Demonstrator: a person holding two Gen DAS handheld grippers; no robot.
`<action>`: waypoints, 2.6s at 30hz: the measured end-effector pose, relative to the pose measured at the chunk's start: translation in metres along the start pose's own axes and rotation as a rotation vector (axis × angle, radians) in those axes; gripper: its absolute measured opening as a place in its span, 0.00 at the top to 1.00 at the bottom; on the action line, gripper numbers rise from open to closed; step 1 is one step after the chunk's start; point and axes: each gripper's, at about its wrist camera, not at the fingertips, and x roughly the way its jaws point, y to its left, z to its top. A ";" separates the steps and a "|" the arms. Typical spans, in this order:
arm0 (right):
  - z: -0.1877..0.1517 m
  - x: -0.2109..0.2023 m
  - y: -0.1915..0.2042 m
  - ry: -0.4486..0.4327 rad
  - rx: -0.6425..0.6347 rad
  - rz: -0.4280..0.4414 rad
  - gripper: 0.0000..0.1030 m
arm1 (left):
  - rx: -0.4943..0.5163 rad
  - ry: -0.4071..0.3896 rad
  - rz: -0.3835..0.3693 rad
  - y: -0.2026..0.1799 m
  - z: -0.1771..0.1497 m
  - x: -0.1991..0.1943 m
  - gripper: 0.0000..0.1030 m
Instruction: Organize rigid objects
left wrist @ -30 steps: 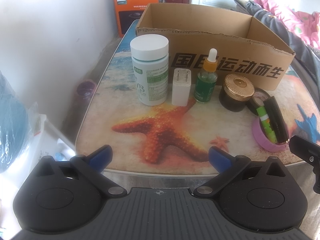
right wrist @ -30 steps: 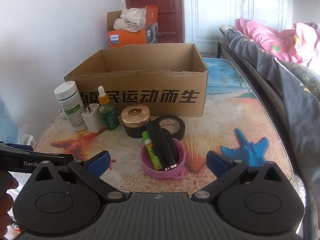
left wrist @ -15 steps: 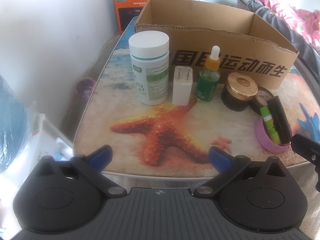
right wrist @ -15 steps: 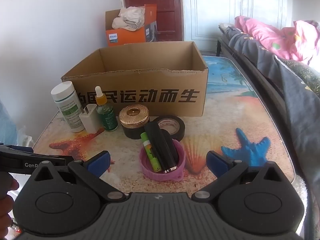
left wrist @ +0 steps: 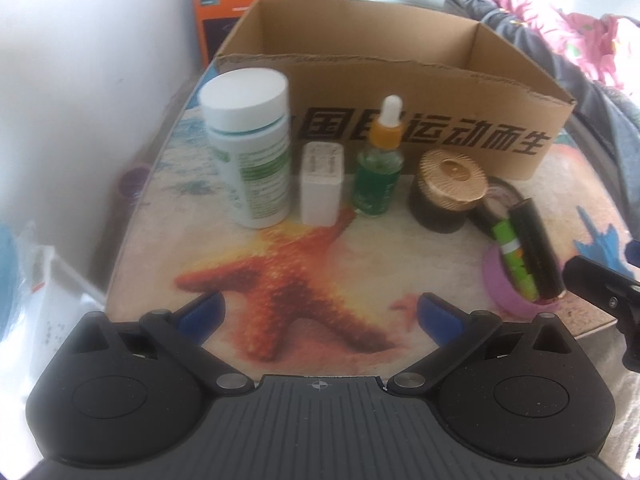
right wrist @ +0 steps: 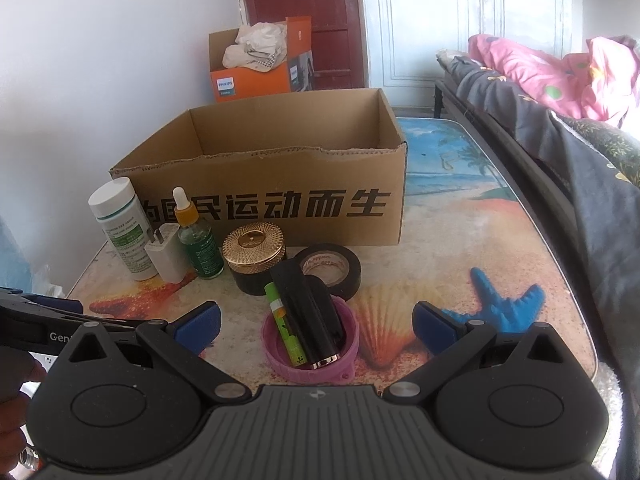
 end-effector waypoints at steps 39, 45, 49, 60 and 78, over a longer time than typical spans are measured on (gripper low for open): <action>0.020 0.076 -0.075 0.195 0.224 0.489 0.72 | 0.298 -0.095 -0.460 -0.096 0.012 0.021 0.52; 0.018 0.084 -0.085 0.204 0.285 0.527 0.76 | 0.305 -0.107 -0.424 -0.099 0.011 0.024 0.49; 0.012 0.084 -0.089 0.208 0.330 0.553 0.79 | 0.294 -0.122 -0.390 -0.098 0.011 0.024 0.59; 0.015 0.065 -0.081 0.142 0.324 0.539 0.79 | 0.280 -0.194 -0.367 -0.090 0.010 0.010 0.78; 0.158 0.047 -0.002 -0.025 0.070 0.635 0.79 | 0.181 -0.424 -0.271 -0.045 0.107 -0.055 0.78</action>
